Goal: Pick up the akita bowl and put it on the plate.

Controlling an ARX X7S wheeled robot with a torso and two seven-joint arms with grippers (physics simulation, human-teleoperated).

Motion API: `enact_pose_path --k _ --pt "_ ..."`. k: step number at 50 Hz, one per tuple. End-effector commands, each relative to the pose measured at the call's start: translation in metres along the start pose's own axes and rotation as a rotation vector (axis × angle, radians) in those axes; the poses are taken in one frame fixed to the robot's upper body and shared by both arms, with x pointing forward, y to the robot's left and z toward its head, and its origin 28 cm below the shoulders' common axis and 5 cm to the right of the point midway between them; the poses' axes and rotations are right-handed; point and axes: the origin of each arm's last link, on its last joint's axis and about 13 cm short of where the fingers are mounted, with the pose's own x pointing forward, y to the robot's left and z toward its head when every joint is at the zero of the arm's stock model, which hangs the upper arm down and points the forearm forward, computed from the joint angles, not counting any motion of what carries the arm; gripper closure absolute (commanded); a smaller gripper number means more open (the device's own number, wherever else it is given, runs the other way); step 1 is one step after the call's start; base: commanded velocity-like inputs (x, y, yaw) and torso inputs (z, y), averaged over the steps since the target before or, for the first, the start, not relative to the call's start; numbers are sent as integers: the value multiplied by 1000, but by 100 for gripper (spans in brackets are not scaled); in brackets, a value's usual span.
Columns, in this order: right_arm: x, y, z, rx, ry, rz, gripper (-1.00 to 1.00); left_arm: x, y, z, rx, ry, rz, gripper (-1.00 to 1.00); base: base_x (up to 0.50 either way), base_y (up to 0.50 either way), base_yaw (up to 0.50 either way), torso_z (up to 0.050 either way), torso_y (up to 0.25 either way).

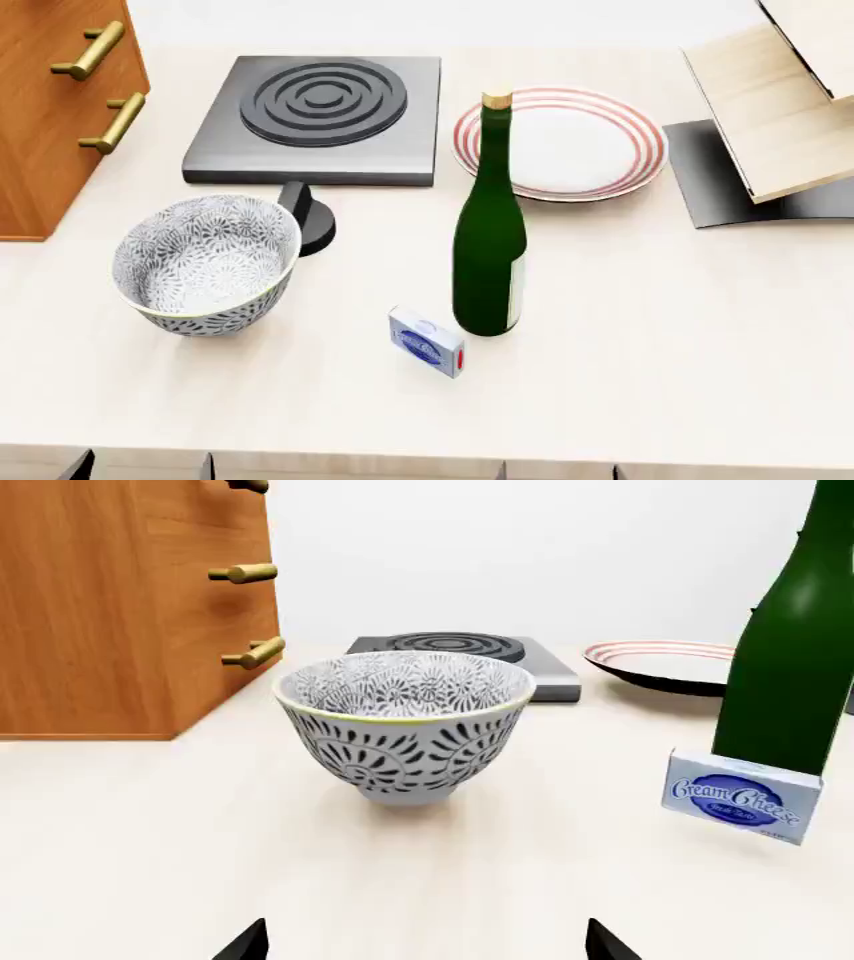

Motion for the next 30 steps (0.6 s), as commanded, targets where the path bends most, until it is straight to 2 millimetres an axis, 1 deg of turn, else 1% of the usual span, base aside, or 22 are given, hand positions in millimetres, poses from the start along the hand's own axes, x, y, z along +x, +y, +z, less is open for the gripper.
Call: enact_pose_path --k 1,2,4,5,9,11,12,13,14,17,18,20,22,24,30 --pt "0 0 0 0 0 0 -100 0 0 0 0 0 0 -100 0 0 0 0 0" --pt "0 1 0 -34 -12 0 -100 1 0 0 0 0 5 -100 0 0 0 0 0" --pt "1 1 -1 -14 -1 5 -100 1 0 -1 10 9 5 -100 0 0 0 0 0" --pt "2 2 -1 -39 -6 -2 -100 1 0 0 17 5 14 -100 0 0 0 0 0" --pt "0 3 3 -59 -34 -14 -100 -3 0 9 52 -37 31 -100 0 0 0 0 0" --pt "-2 3 9 -63 -58 -12 -100 -5 1 16 58 -58 38 -100 0 0 0 0 0" --pt "-5 3 16 -86 -97 -30 -100 -9 1 24 65 -96 43 -100 0 0 0 0 0" --pt "-6 3 20 -83 -107 -30 -100 -11 1 28 60 -113 44 -100 0 0 0 0 0" --pt "-10 3 27 -95 -141 -41 -100 -15 2 37 65 -149 54 -100 0 0 0 0 0" --pt "-17 2 41 -77 -190 -44 -100 -22 3 50 78 -211 63 -100 0 0 0 0 0" --pt "-22 0 51 -83 -233 -51 -100 -27 3 58 86 -248 65 -100 0 0 0 0 0" --pt "-26 0 59 -73 -255 -53 -100 -32 4 65 92 -284 75 -100 0 0 0 0 0" --pt "-33 -2 71 -79 -302 -61 -100 -38 6 75 91 -323 81 -100 0 0 0 0 0" --pt "-38 -2 78 -82 -331 -67 -100 -43 7 83 97 -355 85 -100 0 0 0 0 0" --pt "-45 -4 87 -68 -364 -78 -100 -50 8 101 104 -417 90 -100 0 0 0 0 0"
